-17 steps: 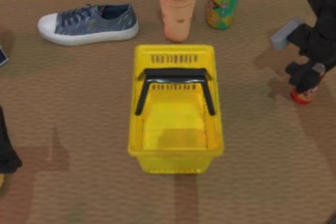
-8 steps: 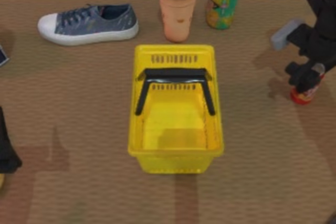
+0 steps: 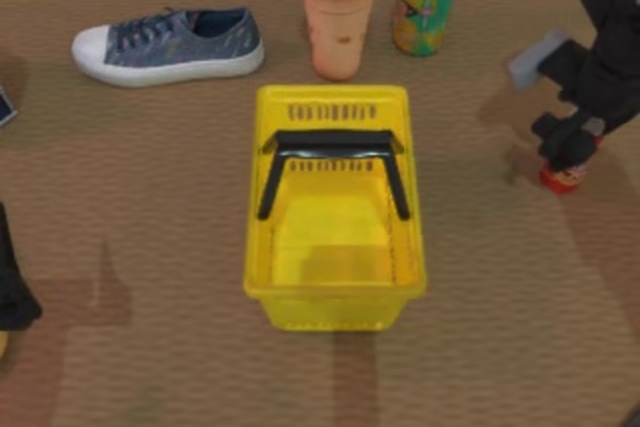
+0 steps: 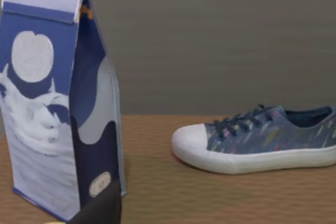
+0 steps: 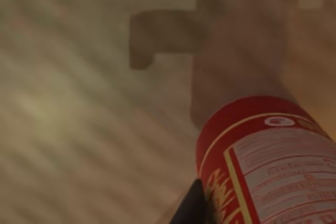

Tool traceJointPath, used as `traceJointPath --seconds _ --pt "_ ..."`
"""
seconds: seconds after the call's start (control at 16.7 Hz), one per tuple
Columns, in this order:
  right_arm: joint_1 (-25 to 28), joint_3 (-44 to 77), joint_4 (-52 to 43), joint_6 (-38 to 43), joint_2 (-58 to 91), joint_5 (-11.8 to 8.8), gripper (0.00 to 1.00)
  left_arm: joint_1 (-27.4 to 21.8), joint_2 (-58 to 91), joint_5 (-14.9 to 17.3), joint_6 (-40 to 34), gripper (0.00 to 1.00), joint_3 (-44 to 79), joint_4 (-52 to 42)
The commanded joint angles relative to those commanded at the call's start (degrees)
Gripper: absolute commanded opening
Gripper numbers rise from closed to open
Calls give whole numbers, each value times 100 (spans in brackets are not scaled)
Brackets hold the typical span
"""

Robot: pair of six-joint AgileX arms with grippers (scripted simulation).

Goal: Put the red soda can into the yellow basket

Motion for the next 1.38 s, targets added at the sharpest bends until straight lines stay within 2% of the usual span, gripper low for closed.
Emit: traceJointPath --seconds 0.12,0.3,0.48,0.9,1.08,1.26,1.38 --pt "78 -117 547 177 -19 -352 0 0 0 0 0 100 0 0" --pt "213 -391 1805 599 -70 -1097 0 0 0 0 0 100 0 0" --pt "370 -769 3440 1161 -146 -2030 0 0 0 0 0 100 0 0" --pt "764 -1839 7593 2623 -472 -4391 0 0 0 0 0 100 0 0" --pt "912 -2229 9038 3131 -681 -5255 0 0 0 0 0 100 0 0" --pt "1019 -2493 10007 3473 -888 -5884 0 0 0 0 0 100 0 0" --pt "1061 -2590 10350 3596 -989 -6128 0 0 0 0 0 100 0 0"
